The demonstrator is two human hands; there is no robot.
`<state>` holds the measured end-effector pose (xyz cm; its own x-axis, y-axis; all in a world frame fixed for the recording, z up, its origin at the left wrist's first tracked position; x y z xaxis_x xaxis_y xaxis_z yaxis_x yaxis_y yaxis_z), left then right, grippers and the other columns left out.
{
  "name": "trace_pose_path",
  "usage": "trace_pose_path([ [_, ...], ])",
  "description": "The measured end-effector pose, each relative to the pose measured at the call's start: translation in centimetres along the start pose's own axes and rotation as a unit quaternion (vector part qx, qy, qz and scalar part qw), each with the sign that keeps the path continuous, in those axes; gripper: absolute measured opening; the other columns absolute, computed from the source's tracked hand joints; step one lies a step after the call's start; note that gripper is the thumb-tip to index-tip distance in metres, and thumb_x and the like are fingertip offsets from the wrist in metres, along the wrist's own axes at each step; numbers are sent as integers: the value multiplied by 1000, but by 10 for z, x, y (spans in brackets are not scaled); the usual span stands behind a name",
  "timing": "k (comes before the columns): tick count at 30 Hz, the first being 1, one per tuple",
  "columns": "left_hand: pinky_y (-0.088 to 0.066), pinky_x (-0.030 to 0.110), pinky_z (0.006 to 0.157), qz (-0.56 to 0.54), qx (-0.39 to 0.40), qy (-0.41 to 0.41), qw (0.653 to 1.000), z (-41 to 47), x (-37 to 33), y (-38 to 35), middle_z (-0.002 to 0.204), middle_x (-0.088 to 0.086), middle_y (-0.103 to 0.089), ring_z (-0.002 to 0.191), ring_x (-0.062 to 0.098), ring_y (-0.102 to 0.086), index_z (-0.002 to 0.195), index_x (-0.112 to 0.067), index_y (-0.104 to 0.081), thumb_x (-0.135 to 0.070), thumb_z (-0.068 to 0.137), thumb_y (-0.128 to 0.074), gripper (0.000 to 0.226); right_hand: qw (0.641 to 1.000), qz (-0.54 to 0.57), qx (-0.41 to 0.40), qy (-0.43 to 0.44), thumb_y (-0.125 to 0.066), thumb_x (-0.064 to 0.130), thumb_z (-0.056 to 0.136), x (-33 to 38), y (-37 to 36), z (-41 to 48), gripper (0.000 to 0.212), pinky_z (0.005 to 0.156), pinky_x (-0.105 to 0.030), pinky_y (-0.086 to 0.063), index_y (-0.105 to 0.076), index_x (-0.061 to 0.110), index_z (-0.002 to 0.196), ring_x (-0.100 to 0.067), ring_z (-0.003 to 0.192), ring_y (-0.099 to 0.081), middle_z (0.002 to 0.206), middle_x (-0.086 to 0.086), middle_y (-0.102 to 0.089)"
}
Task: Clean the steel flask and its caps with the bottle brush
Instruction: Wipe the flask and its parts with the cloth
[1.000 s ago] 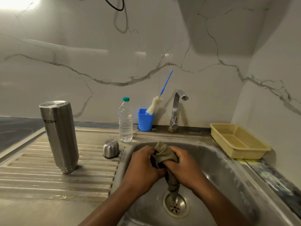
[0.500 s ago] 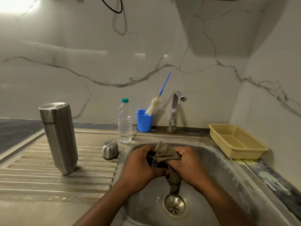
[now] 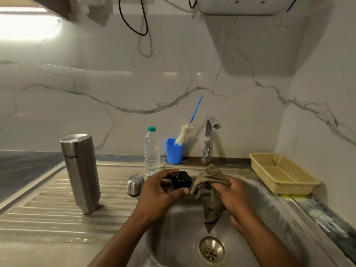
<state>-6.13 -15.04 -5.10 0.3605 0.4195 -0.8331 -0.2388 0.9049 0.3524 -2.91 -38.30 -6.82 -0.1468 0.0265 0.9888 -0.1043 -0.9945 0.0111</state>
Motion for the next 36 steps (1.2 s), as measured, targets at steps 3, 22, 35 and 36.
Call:
trace_pose_path([
  [3, -62, 29, 90, -7, -17, 30, 999, -1, 1, 23, 110, -16, -78, 105, 8, -72, 121, -39, -73, -30, 75, -94, 52, 999, 9, 43, -29, -76, 23, 93, -9, -13, -5, 7, 81, -40, -62, -79, 18, 97, -22, 86, -78, 85, -3, -81],
  [22, -64, 37, 82, 146, -27, 187, 971, -62, 73, 119, 109, -7, -74, 93, 10, -74, 120, -30, -62, -29, 87, -86, 40, 984, 20, 173, -25, -71, 15, 94, -1, -42, -25, 16, 79, -41, -61, -73, 20, 110, -36, 102, -73, 96, -9, -79],
  [35, -50, 30, 94, 326, 6, 106, 939, -33, 25, 106, 140, 3, -67, 104, 12, -66, 155, -25, -47, -47, 89, -79, 77, 981, 7, 191, -17, -72, 16, 94, -1, -47, -25, 17, 81, -46, -62, -72, 20, 110, -32, 91, -74, 97, -11, -79],
  [36, -52, 33, 94, 338, 7, 87, 937, -25, 19, 102, 140, 3, -67, 105, 15, -68, 154, -25, -48, -47, 89, -78, 75, 982, 8, 189, -17, -72, 15, 94, -1, -47, -25, 16, 80, -46, -62, -73, 20, 109, -32, 91, -74, 97, -10, -79],
])
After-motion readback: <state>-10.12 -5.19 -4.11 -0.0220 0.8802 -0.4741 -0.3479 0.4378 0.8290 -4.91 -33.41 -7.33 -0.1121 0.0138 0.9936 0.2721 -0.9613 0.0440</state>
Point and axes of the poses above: each hand's wrist, its own z-axis towards the middle knuckle, its own y-axis out of the back of the hand, x = y × z, the point moved 7 cm from there along z, towards the middle knuckle
